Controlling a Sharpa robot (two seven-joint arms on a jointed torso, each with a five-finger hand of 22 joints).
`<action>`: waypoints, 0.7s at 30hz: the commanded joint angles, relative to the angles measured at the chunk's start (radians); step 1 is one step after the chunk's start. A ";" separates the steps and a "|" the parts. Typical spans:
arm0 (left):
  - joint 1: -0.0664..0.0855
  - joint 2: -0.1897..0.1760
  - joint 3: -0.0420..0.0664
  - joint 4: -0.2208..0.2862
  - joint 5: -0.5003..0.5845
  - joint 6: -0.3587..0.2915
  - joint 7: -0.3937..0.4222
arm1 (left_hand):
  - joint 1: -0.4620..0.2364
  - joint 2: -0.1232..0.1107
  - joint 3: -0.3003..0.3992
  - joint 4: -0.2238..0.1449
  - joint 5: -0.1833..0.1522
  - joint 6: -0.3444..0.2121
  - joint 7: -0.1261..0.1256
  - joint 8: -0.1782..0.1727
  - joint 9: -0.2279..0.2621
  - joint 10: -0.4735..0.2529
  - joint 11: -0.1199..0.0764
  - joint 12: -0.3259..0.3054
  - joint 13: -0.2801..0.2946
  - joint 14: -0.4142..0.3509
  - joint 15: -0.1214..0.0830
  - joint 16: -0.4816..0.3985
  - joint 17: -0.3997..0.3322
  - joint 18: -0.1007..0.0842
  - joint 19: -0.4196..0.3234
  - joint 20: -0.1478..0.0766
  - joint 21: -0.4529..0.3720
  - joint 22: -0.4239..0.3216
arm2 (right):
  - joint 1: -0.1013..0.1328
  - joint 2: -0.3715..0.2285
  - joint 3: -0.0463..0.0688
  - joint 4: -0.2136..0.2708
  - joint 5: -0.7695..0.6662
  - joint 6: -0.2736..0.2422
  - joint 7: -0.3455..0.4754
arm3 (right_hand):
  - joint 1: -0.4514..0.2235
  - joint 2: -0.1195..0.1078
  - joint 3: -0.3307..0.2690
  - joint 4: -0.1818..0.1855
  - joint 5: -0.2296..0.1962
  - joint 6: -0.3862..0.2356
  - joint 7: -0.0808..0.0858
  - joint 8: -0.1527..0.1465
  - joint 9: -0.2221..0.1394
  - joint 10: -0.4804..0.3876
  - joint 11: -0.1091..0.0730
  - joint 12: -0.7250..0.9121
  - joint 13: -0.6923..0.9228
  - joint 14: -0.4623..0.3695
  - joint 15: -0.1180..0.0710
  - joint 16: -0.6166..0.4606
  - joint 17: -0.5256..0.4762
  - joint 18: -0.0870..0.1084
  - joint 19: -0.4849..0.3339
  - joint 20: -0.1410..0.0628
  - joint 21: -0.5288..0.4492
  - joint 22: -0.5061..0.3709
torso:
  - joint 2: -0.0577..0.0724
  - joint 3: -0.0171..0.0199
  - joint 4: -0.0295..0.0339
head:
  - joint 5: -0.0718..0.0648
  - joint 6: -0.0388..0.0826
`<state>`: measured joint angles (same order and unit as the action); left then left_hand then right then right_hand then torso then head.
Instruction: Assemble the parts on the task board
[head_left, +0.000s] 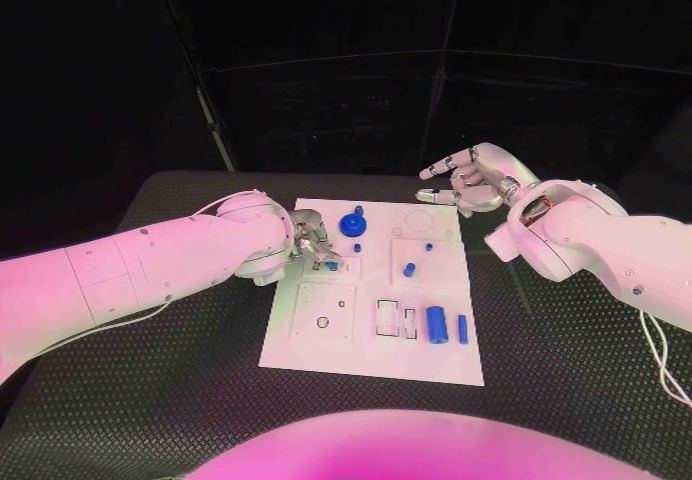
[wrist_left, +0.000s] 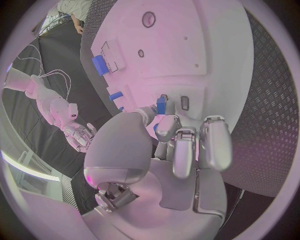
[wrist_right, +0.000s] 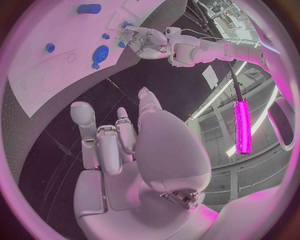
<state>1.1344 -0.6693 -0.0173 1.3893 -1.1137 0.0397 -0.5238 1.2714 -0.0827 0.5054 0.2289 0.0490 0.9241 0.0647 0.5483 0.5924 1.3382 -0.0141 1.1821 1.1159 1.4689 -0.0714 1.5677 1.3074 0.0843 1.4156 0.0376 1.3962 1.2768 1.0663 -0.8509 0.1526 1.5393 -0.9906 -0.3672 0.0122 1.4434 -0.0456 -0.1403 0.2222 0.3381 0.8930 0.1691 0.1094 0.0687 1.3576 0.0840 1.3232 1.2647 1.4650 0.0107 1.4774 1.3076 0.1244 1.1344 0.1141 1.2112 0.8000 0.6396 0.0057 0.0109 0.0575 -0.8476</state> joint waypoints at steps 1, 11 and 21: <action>0.001 0.002 0.001 0.000 -0.028 0.010 -0.001 | -0.002 0.002 0.166 -0.159 0.004 0.000 -0.007 0.006 0.003 0.005 -0.003 -0.004 -0.002 0.102 -0.003 0.003 0.263 -0.020 0.004 0.000 0.002 0.001 | 0.002 0.002 0.001 0.001 -0.004 0.003 0.011 | 0.001 0.012 -0.008 0.001 0.003 0.007 -0.001 0.004 0.001 -0.003 -0.003 -0.006 -0.002 0.056 -0.006 -0.006 0.033 0.019 -0.003 0.000 -0.004 -0.001 | 0.000 0.0003 -0.0007 | 0.001 0.000; 0.001 0.003 0.001 -0.001 -0.032 0.036 -0.003 | -0.009 -0.002 0.178 -0.164 0.004 -0.001 -0.007 0.011 0.006 0.007 -0.003 -0.004 -0.002 0.102 -0.003 0.003 0.263 -0.020 0.004 0.000 0.001 0.001 | 0.002 0.003 0.001 -0.001 -0.004 0.005 0.012 | 0.000 0.012 -0.009 0.002 0.003 0.007 -0.001 0.004 0.001 -0.003 -0.004 -0.005 -0.001 0.056 -0.006 -0.006 0.034 0.019 -0.003 0.000 -0.005 -0.002 | 0.000 0.0003 0.0006 | 0.000 -0.002; 0.001 0.010 0.001 -0.005 -0.039 0.055 -0.005 | -0.011 -0.005 0.182 -0.166 0.005 -0.001 -0.007 0.012 0.008 0.006 -0.003 -0.005 -0.003 0.102 -0.003 0.003 0.263 -0.020 0.004 0.000 0.002 0.002 | 0.002 0.005 0.001 -0.001 -0.004 0.006 0.012 | 0.000 0.012 -0.009 0.002 0.003 0.007 -0.001 0.004 0.001 -0.003 -0.004 -0.005 -0.001 0.056 -0.006 -0.006 0.034 0.019 -0.003 0.000 -0.005 -0.002 | 0.001 0.0000 -0.0008 | 0.001 -0.003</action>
<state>1.1346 -0.6617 -0.0165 1.3843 -1.1424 0.0691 -0.5257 1.2570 -0.0970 0.5265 0.2189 0.0504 0.9224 0.0666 0.5558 0.5994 1.3379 -0.0137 1.1821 1.1136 1.4688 -0.0714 1.5677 1.3074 0.0843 1.4156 0.0376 1.3961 1.2775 1.0662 -0.8467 0.1525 1.5365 -0.9917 -0.3664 0.0142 1.4434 -0.0456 -0.1429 0.2248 0.3379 0.8930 0.1691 0.1094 0.0687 1.3576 0.0840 1.3233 1.2650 1.4650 0.0107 1.4774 1.3074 0.1243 1.1344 0.1142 1.2112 0.7992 0.6398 0.0059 0.0109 0.0583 -0.8503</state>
